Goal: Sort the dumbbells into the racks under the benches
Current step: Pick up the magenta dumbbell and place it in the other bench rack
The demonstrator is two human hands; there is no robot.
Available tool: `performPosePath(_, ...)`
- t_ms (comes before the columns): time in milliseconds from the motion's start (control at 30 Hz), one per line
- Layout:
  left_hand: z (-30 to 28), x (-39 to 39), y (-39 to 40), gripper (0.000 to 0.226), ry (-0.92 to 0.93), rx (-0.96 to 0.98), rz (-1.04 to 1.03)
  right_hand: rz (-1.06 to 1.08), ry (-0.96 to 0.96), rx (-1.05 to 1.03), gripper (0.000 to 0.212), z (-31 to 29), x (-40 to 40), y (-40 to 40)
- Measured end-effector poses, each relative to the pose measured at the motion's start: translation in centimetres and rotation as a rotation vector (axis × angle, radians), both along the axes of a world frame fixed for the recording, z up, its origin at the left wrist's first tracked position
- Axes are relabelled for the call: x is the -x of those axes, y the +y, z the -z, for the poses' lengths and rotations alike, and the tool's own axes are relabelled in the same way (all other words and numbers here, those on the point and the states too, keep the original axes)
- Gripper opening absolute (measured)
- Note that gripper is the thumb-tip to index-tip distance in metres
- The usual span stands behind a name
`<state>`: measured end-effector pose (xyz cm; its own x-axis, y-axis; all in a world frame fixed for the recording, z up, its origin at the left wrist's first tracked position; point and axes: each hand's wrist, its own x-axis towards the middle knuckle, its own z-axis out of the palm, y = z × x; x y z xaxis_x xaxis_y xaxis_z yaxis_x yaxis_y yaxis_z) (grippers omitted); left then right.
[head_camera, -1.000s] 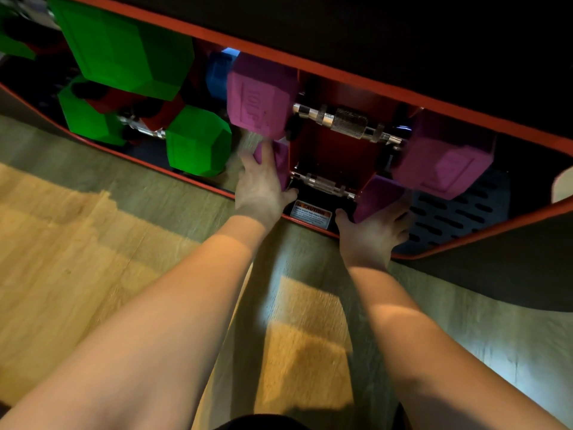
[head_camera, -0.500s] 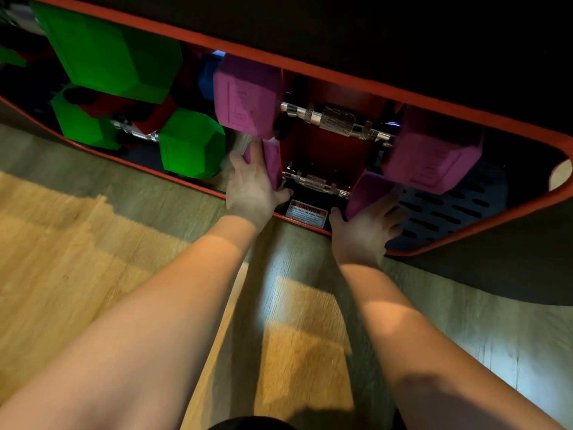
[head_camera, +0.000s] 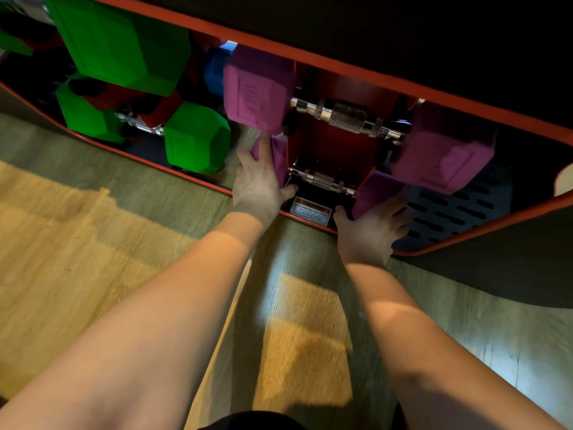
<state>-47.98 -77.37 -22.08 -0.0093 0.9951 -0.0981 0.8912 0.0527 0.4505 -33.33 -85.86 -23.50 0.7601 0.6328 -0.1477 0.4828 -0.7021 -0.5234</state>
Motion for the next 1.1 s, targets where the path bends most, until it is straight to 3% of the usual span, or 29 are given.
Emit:
performPosePath(467,-0.4,0.3,0.1,0.121,0.041,0.072,0.023,-0.052,-0.022,0.008,0.11,0.0,-0.3,-0.4)
performPosePath(700,-1.4,2.2,-0.6,0.119,-0.188,0.138,0.052,-0.104,0.132,0.087,0.114,-2.0,-1.1,-0.9)
performPosePath(800,-4.2,2.4,-2.8,0.101,-0.185,0.138,0.006,-0.121,0.246,0.15,0.1,-5.1,-1.6,-2.1)
performPosePath(933,-10.3,2.5,-6.5,0.071,0.002,0.34,0.036,-0.241,0.333,0.331,0.056,-12.1,-1.2,-5.1)
performPosePath(1100,-24.0,3.5,-11.1,0.054,-0.085,0.382,0.098,-0.374,0.426,0.276,0.059,-26.5,0.1,-8.8)
